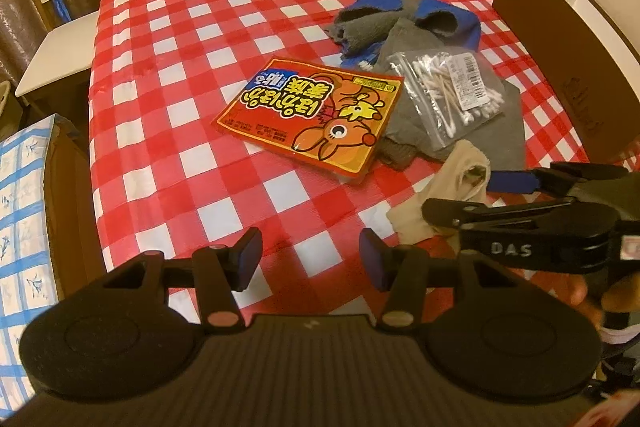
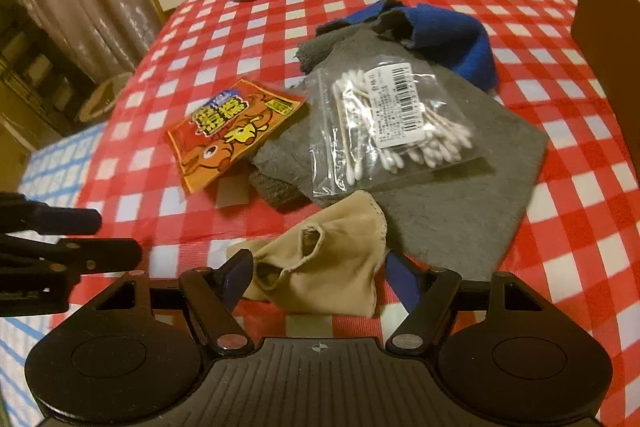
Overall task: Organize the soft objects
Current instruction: 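Grasp the beige sock with the right gripper while the left gripper grasps the orange heat-pack packet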
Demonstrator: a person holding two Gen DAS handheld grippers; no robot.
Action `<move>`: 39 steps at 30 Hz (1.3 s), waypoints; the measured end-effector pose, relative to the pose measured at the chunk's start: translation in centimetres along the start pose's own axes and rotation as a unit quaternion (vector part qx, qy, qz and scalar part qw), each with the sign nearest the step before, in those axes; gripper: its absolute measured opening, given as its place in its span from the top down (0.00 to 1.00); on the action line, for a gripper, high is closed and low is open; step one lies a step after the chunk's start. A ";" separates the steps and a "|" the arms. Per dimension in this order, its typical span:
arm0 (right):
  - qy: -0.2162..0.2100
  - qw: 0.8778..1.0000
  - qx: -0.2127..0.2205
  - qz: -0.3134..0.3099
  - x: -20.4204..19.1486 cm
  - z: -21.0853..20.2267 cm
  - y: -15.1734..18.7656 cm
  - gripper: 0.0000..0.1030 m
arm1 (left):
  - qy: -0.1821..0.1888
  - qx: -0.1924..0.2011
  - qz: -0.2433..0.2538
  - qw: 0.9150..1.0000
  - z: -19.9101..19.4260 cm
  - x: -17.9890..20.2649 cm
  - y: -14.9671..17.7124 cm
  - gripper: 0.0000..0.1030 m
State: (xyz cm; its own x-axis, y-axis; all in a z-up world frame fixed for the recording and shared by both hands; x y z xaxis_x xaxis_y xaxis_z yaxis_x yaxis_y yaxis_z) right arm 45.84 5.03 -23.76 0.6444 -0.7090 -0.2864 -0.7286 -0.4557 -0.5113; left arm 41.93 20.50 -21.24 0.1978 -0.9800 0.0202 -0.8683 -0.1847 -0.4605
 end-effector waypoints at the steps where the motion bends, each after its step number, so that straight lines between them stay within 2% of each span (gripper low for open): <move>1: 0.002 1.000 0.001 -0.004 -0.1 0.3 0.1 0.29 | 0.000 0.000 0.002 1.000 0.1 0.0 0.0 0.51; 4: 0.007 1.000 0.008 -0.004 -0.2 0.5 0.2 0.31 | 0.002 -0.001 0.006 1.000 0.4 0.0 0.0 0.51; 6: 0.009 1.000 0.005 -0.006 -0.2 0.7 0.3 0.50 | 0.005 -0.002 0.008 1.000 0.6 0.0 -0.1 0.51; 8: 0.017 1.000 0.007 -0.015 -0.2 0.6 0.3 0.59 | 0.007 -0.002 0.011 1.000 0.8 0.1 -0.2 0.51; 12: 0.025 1.000 0.011 -0.013 0.3 0.2 0.4 0.92 | 0.012 0.000 0.018 1.000 1.0 0.3 -0.4 0.51; 13: 0.026 1.000 0.012 -0.013 0.4 0.0 0.4 0.95 | 0.013 0.001 0.021 1.000 1.0 0.4 -0.4 0.51; 21: 0.043 0.998 0.037 -0.014 1.7 -3.3 -0.2 0.96 | 0.009 0.011 0.058 0.998 1.9 1.6 -1.3 0.49; 26: 0.059 0.996 0.062 0.020 3.9 -5.6 -1.1 0.96 | -0.029 0.031 0.117 0.992 2.9 2.7 -2.2 0.48; 29: 0.065 0.994 0.070 0.048 5.5 -6.7 -1.6 0.96 | -0.056 0.047 0.159 0.985 3.7 3.2 -2.7 0.48; 33: 0.075 0.991 0.076 0.079 7.6 -7.7 -1.8 0.96 | -0.096 0.069 0.219 0.969 4.8 4.0 -3.3 0.47; 35: 0.082 0.990 0.075 0.090 8.4 -8.0 -1.6 0.96 | -0.107 0.079 0.248 0.960 5.4 4.3 -3.5 0.47; 39: 0.089 0.988 0.071 0.106 9.5 -8.3 -1.2 0.96 | -0.124 0.089 0.282 0.947 6.6 4.5 -3.8 0.49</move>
State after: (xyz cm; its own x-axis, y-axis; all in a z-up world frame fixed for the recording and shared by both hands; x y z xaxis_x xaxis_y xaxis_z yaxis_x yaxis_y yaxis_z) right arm 50.94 -5.62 -19.11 0.4207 -0.8694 -0.2591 -0.7951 -0.2159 -0.5668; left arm 49.12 17.27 -25.30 -0.1548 -0.8674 -0.4729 -0.7817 0.4003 -0.4783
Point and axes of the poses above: each gripper's, at about its wrist camera, not at the fingertips, and z roughly the way its jaws point, x to its right, y to its underside, the point moved 7 cm from there along z, roughly the way its jaws point, and after that the axes turned 3 degrees about z, right-handed, at the moved point
